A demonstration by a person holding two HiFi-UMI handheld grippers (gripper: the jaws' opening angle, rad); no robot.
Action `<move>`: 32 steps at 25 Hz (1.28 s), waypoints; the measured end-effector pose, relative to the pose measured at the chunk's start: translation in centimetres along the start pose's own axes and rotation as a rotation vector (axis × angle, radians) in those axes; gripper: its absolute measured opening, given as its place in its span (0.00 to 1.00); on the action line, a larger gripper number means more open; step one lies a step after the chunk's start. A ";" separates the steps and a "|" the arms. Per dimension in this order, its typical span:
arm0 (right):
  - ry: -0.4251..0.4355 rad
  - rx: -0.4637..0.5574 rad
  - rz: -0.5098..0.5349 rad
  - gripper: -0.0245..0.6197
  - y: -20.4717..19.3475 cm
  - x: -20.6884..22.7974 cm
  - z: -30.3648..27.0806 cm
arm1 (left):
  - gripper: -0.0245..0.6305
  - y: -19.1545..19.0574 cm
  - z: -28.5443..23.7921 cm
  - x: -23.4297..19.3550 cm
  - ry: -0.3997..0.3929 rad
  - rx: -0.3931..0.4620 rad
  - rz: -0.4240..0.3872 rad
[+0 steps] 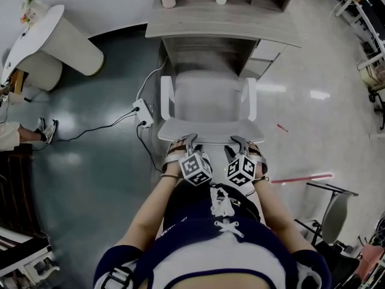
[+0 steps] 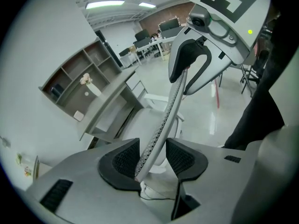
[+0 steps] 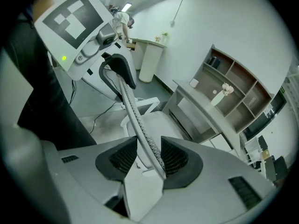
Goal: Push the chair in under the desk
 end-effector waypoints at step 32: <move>-0.025 0.000 -0.084 0.26 6.5 9.0 -5.7 | 0.42 2.2 -6.3 -12.8 -0.007 0.105 -0.030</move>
Point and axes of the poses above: the fingertips, and each gripper's own axes: z backward along the fingers, x to its right, y out of its top, the point moved 10 cm from there along z, backward along the fingers, and after that the axes turned 14 degrees about -x, right-handed, at the moved point
